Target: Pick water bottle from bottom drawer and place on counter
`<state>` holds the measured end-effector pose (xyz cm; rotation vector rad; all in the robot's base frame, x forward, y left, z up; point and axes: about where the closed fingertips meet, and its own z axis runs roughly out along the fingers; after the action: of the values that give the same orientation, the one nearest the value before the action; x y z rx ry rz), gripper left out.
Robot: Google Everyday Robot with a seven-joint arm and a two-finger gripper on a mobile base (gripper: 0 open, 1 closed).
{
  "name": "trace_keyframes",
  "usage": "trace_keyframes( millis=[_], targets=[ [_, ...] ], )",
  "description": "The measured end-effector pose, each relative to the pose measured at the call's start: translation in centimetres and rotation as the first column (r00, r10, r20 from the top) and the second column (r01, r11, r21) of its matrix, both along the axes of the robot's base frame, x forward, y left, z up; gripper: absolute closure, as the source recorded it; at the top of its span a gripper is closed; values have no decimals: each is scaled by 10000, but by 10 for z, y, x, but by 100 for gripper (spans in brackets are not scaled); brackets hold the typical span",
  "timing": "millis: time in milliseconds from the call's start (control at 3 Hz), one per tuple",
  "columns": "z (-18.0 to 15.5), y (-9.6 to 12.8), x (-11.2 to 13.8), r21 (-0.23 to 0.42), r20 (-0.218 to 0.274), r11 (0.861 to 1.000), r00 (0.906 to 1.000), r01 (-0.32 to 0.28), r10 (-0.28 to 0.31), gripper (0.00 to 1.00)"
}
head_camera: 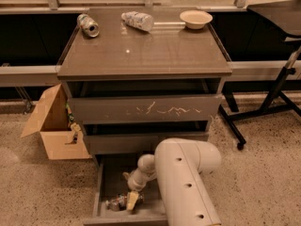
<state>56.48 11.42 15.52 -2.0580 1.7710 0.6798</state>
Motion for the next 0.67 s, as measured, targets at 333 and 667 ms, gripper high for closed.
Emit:
trace_keyframes(
  millis=[333, 667],
  targets=[
    [-22, 7, 1, -33, -250, 9997, 9994, -253, 253, 0],
    [-40, 9, -4, -52, -469, 9986, 9975, -526, 523, 19]
  ],
)
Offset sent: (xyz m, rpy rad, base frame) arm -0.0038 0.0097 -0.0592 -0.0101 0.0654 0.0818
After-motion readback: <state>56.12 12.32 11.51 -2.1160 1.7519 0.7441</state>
